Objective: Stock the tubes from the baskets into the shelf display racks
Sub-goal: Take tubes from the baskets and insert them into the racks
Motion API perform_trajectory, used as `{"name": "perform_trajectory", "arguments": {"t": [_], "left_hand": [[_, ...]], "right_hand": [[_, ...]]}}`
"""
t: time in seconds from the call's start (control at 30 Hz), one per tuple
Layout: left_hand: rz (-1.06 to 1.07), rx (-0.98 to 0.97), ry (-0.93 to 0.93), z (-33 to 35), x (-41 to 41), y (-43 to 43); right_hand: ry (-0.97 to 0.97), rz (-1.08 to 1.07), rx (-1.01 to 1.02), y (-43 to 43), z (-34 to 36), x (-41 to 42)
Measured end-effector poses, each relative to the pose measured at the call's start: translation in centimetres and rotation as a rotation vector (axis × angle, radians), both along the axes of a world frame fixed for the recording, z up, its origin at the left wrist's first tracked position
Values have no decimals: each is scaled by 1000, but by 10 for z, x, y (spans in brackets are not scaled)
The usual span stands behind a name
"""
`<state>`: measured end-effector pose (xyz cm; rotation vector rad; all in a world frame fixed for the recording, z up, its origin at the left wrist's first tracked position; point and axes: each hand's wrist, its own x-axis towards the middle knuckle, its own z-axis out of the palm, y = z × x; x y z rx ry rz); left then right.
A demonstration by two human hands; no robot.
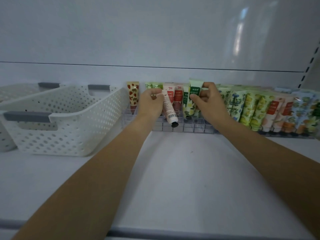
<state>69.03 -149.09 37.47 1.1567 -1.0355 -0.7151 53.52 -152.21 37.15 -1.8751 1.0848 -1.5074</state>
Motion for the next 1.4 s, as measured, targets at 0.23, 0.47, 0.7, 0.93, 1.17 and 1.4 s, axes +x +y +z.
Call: {"name": "perform_trajectory", "arguments": {"t": [0.23,0.47,0.7,0.93,1.17,1.4], "left_hand": [[-1,16,-19,-3,2,2],[-15,18,-45,-5,1,3],[-21,8,-48,-5,0,3],[-46,-7,-25,-4,0,5],[-109,-45,-22,-7,-1,10],[-124,-21,-63,-5,1,13]], "right_hand": [[64,-29,30,-1,-1,2],[275,-35,5,2,-8,4],[269,-46,27,3,-10,2],[97,-205,-181,16,1,-3],[255,153,21,41,-9,12],[269,235,135,44,-13,21]]}}
